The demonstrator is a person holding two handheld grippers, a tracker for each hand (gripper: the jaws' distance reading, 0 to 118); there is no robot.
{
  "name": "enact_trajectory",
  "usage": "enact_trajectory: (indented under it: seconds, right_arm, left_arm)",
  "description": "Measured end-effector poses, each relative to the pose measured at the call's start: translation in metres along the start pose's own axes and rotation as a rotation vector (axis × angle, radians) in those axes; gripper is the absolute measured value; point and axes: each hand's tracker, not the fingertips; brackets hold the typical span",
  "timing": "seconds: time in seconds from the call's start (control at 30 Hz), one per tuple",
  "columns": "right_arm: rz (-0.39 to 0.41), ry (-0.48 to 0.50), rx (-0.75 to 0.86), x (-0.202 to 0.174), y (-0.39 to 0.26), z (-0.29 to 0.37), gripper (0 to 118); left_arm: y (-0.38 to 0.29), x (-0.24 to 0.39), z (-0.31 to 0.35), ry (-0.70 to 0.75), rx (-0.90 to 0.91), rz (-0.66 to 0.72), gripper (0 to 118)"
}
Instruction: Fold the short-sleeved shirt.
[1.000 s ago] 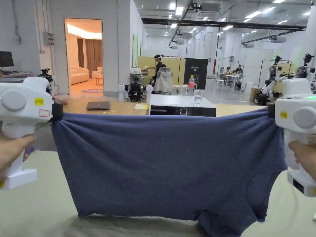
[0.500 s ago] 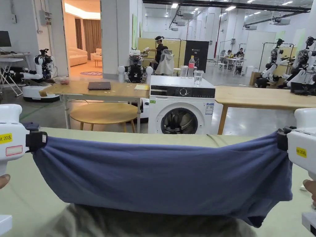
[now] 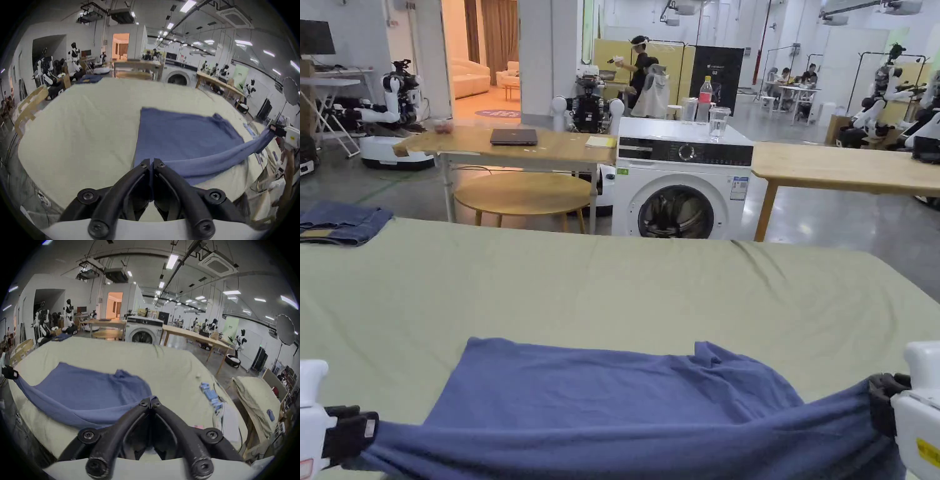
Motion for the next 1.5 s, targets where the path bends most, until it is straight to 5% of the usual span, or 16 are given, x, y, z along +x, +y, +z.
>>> enact_trajectory:
  seconds: [0.5,0.67,0.7,0.8,0.87,1.17,1.2,1.23,1.3,1.4,1.5]
  right_arm:
    - [0.022,0.006,-0.442,0.004,-0.134,-0.064,0]
    - [-0.006,0.029,-0.473,0.005,-0.146,-0.070,0]
    - [-0.009,0.026,-0.467,0.004,-0.144,-0.068,4]
    - [0.006,-0.008,-0.427,0.003,-0.131,-0.064,46]
    - [0.007,-0.032,-0.336,0.002,-0.118,-0.056,56]
    - [-0.145,-0.018,0.066,-0.040,-0.061,-0.032,53]
    - [-0.140,-0.023,0.098,-0.050,-0.055,-0.028,44]
    - [-0.133,-0.031,0.122,-0.058,-0.052,-0.027,24]
    - [-0.150,-0.028,0.177,-0.071,-0.048,-0.023,14]
    - [-0.158,-0.003,0.214,-0.085,-0.043,-0.021,0]
    - [-0.157,0.017,0.237,-0.094,-0.039,-0.019,0]
  left_arm:
    - [-0.090,-0.016,-0.079,0.026,-0.325,-0.019,0]
    - [-0.083,-0.010,-0.078,0.030,-0.338,-0.017,0]
    - [-0.084,-0.013,-0.079,0.028,-0.344,-0.017,0]
    - [-0.075,-0.010,-0.077,0.039,-0.350,-0.022,26]
    - [-0.065,-0.007,-0.075,0.068,-0.302,-0.033,39]
    - [-0.026,0.064,-0.045,0.040,0.125,-0.113,40]
    - [-0.024,0.071,-0.041,0.034,0.178,-0.117,40]
    - [-0.022,0.076,-0.039,0.032,0.220,-0.119,40]
    - [-0.021,0.092,-0.032,0.049,0.306,-0.127,40]
    - [-0.018,0.105,-0.028,0.106,0.392,-0.162,3]
    - [-0.018,0.113,-0.027,0.131,0.424,-0.180,0]
